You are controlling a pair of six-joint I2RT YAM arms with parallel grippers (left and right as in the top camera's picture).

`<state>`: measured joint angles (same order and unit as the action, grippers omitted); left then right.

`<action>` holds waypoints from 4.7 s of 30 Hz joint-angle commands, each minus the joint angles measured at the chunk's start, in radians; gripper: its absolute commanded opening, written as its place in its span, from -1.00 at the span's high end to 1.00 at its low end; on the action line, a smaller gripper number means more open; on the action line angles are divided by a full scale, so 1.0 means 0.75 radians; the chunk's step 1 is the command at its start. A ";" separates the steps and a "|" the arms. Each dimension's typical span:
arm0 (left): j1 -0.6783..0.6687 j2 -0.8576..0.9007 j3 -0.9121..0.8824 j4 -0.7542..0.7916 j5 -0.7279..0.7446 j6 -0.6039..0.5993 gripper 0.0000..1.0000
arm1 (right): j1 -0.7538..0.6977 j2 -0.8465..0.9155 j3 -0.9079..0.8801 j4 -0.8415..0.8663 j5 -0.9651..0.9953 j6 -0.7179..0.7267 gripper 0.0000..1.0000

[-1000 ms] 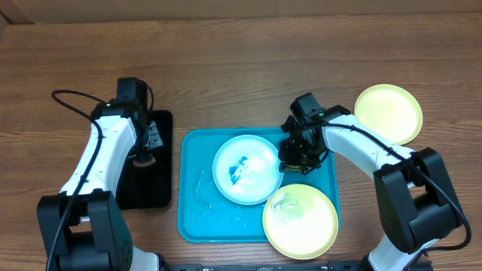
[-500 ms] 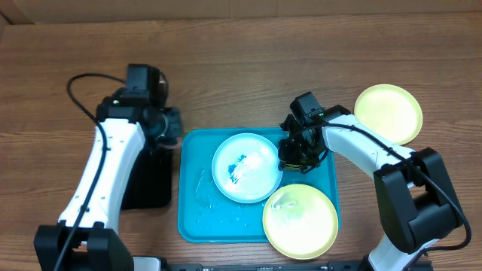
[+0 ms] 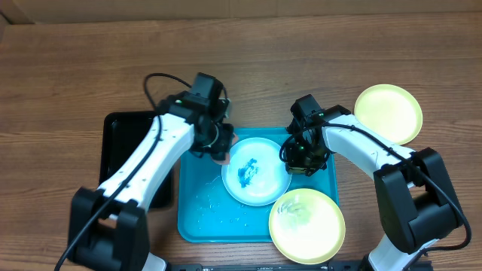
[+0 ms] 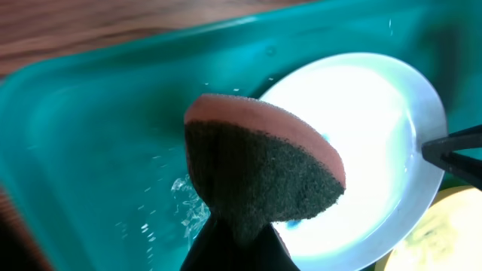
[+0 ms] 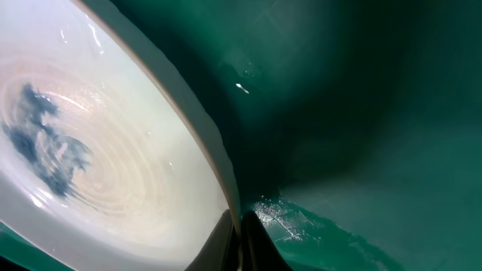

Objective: Clean dirty plates on tray and stack at the side
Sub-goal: 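Carry the sponge onto the light-blue plate with the left gripper, then scrub the light-blue plate's scribbles with the sponge in the left gripper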

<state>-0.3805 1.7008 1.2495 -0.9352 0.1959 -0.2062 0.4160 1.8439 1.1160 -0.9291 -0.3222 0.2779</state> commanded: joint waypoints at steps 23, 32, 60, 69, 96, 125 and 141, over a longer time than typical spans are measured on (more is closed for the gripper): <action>-0.253 0.335 0.013 0.128 0.225 -0.165 0.92 | 0.005 -0.001 -0.002 0.031 0.019 0.015 0.92; -0.275 0.365 0.013 0.256 0.569 -0.139 0.92 | 0.005 -0.001 -0.002 0.035 0.011 0.015 0.92; -0.201 0.365 0.013 -0.046 -0.687 -0.297 0.92 | 0.005 -0.001 -0.002 0.039 -0.031 0.014 0.92; -0.219 0.365 0.013 -0.053 -0.459 -0.128 0.92 | 0.005 -0.001 -0.002 0.040 -0.031 0.014 0.92; -0.346 0.365 0.013 0.151 0.437 0.232 0.92 | 0.005 -0.001 -0.002 0.022 -0.031 0.014 0.92; -0.158 0.365 0.013 -0.044 -0.706 -0.215 0.92 | 0.005 -0.001 -0.002 0.004 -0.032 0.014 0.92; -0.286 0.365 0.013 -0.046 -0.162 0.148 0.91 | 0.005 -0.001 -0.002 0.010 -0.031 0.014 0.92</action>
<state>-0.5575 1.9450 1.2724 -0.9764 -0.0250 -0.1738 0.4259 1.8462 1.1172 -0.9279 -0.3565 0.2878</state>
